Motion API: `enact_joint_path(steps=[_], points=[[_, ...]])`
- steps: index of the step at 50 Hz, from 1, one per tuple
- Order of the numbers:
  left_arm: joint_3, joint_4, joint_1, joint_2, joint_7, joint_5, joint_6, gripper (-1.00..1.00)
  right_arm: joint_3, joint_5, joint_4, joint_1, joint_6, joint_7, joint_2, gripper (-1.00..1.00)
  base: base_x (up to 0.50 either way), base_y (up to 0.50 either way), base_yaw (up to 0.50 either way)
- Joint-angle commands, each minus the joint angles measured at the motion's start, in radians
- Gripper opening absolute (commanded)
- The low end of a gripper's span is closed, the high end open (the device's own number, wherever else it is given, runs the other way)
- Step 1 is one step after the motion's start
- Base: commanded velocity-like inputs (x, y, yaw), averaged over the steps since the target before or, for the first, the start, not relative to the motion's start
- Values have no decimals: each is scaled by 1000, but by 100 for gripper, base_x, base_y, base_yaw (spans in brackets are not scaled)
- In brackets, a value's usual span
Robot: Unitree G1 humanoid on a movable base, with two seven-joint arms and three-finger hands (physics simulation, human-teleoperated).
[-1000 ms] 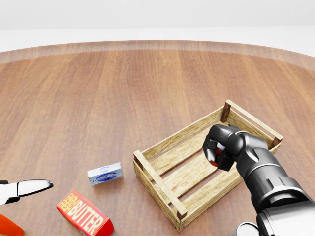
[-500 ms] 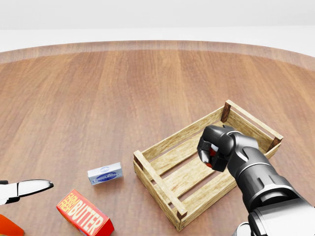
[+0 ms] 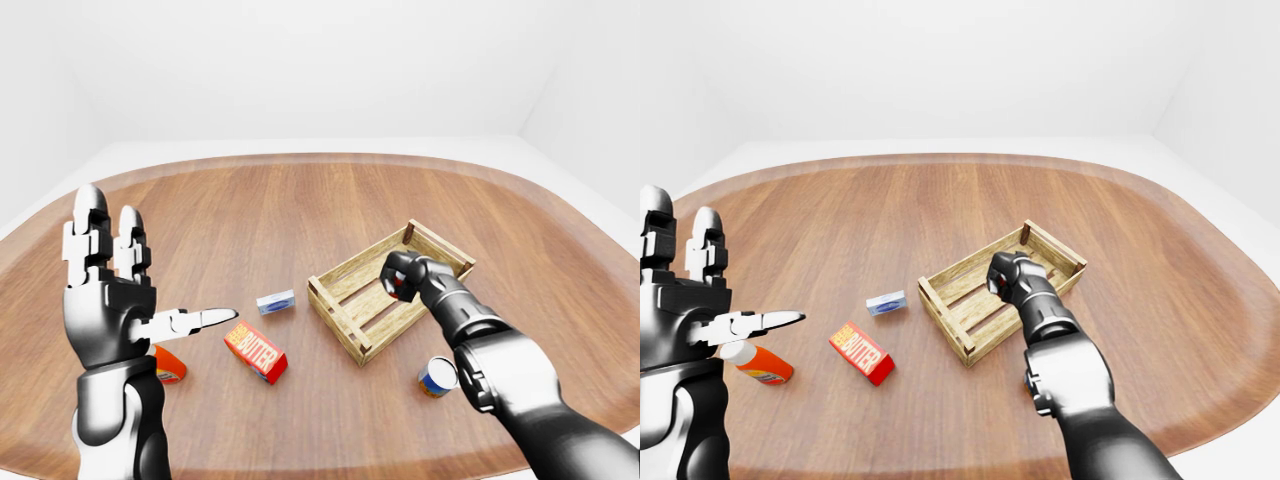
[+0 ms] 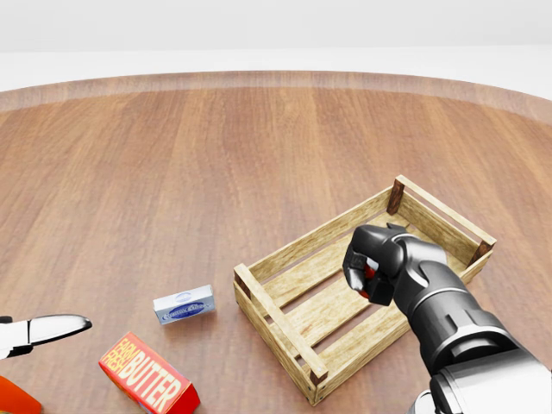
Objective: Pick up the tomato sauce, and put it in the wooden tray.
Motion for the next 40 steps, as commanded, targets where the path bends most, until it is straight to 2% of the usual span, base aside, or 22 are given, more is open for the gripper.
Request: enact_joint_path(steps=[1,40], points=[[7,3,-4,3,0,-6,0,100,0,-33,-3,1,11,-9,5,-100,0,0,0],[17,-4,-3,6,1,-16,0,100,-5,-29,6,31,5,-34,24,-100,0,0,0]])
